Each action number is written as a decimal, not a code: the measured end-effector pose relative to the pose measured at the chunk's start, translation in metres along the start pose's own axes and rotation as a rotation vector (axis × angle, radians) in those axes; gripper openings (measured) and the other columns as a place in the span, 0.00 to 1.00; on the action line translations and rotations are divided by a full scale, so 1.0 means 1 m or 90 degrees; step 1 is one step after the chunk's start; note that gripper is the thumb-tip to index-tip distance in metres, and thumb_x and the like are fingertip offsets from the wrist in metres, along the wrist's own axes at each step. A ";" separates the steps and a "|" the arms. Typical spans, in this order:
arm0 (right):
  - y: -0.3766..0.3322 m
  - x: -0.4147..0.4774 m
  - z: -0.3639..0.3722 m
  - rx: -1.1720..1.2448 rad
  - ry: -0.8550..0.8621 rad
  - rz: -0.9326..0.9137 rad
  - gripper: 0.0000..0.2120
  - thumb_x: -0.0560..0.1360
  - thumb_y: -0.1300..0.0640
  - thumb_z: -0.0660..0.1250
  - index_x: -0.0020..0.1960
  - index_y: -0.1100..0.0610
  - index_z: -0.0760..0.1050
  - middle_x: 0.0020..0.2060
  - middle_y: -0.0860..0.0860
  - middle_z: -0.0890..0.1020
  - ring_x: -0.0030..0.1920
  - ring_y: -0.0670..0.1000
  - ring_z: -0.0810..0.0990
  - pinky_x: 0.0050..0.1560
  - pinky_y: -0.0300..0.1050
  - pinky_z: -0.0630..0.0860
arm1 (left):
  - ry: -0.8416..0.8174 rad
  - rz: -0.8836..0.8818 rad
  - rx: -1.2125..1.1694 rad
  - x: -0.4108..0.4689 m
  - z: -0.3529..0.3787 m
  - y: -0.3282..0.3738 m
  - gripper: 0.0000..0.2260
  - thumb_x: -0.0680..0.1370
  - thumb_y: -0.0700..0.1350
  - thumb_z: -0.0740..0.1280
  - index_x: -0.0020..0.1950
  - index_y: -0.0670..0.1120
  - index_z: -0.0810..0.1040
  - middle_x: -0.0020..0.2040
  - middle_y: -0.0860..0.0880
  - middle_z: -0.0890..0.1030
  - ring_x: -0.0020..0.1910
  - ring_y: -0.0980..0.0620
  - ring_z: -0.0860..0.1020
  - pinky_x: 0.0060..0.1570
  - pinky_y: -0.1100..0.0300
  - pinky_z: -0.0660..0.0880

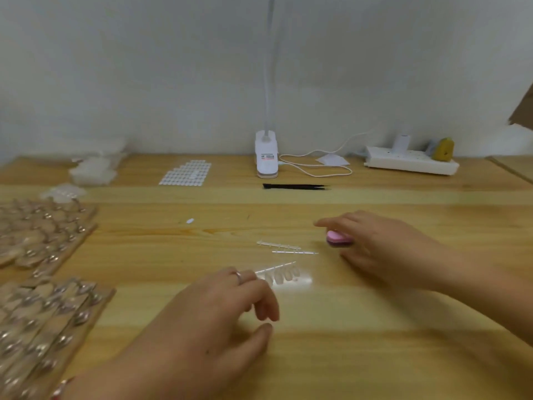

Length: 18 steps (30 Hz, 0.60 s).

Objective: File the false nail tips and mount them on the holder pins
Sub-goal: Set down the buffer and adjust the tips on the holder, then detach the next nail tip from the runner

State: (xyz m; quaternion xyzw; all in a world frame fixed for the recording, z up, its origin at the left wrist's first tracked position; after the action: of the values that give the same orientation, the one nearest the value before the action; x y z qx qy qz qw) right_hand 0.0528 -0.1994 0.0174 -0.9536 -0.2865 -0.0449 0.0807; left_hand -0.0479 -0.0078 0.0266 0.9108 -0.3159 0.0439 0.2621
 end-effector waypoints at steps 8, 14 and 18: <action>-0.005 -0.009 -0.003 0.105 0.186 0.042 0.13 0.76 0.49 0.66 0.60 0.40 0.76 0.46 0.33 0.78 0.45 0.38 0.76 0.43 0.39 0.74 | -0.018 -0.067 0.194 -0.040 -0.054 -0.058 0.07 0.72 0.65 0.58 0.49 0.71 0.68 0.46 0.71 0.73 0.46 0.67 0.74 0.40 0.61 0.76; 0.004 -0.014 0.018 0.089 0.233 0.040 0.09 0.79 0.42 0.61 0.58 0.38 0.74 0.49 0.33 0.77 0.49 0.41 0.76 0.42 0.44 0.75 | 0.027 -0.172 0.229 -0.030 -0.132 -0.123 0.11 0.68 0.66 0.59 0.48 0.69 0.73 0.45 0.68 0.77 0.47 0.68 0.74 0.44 0.57 0.74; 0.020 -0.014 0.030 0.124 0.215 0.038 0.12 0.78 0.37 0.56 0.58 0.34 0.72 0.53 0.32 0.77 0.52 0.42 0.77 0.46 0.44 0.72 | -0.010 -0.307 0.357 -0.028 -0.177 -0.191 0.06 0.71 0.61 0.65 0.47 0.67 0.73 0.49 0.63 0.78 0.51 0.61 0.75 0.46 0.56 0.73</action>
State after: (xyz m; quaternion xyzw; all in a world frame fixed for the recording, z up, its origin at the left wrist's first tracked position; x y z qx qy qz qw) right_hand 0.0534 -0.2174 -0.0168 -0.9284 -0.2434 -0.1738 0.2205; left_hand 0.0593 0.2241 0.0857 0.9958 -0.0699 0.0586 0.0027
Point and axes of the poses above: each hand's wrist, its own x-axis towards the middle knuckle, its own z-axis out of the palm, y = z × x, the point moved 8 cm from there along x, towards the middle knuckle
